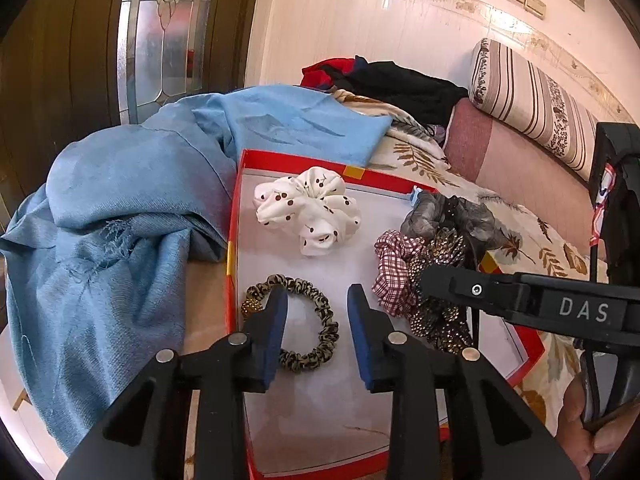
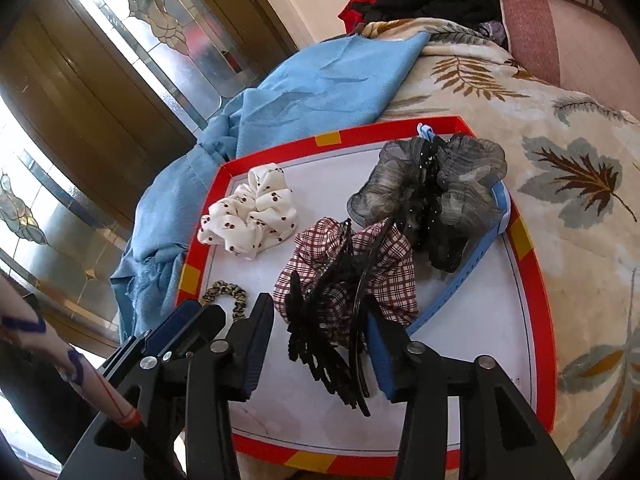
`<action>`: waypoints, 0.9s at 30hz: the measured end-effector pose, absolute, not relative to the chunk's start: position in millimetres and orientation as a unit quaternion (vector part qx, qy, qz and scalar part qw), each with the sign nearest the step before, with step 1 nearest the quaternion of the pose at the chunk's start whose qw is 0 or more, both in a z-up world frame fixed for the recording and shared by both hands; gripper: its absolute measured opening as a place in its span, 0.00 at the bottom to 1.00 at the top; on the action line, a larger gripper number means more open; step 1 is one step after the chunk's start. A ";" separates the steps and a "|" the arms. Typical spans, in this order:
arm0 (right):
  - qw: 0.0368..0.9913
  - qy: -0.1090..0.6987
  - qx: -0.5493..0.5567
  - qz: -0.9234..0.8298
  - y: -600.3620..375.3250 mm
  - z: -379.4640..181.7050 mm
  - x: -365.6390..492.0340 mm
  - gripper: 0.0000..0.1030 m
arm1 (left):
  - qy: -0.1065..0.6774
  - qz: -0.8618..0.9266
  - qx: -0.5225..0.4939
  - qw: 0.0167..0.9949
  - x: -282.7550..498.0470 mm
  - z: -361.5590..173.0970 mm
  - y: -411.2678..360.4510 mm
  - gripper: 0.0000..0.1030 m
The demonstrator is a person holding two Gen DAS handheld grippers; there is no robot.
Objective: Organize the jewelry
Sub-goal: 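Lower the hair tie and claw clip into the box and open both tools, then move both open tools back to the red bow and bead bracelet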
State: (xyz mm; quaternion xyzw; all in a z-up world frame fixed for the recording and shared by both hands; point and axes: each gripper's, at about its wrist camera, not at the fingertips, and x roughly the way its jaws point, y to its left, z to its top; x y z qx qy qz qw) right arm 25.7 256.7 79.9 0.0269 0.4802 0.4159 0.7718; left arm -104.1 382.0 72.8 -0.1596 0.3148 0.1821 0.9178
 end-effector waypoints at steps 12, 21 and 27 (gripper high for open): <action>0.782 0.456 0.047 0.423 234.1 108.6 12.0 0.49 | 0.289 0.188 -0.137 0.929 -116.9 102.7 365.5 0.38; 0.791 0.442 0.072 0.418 195.2 126.9 2.2 0.49 | 0.268 0.183 -0.112 0.939 -124.7 129.3 336.8 0.40; 0.799 0.433 0.095 0.407 157.0 133.2 -2.5 0.50 | 0.258 0.171 -0.088 0.947 -127.2 144.2 309.0 0.44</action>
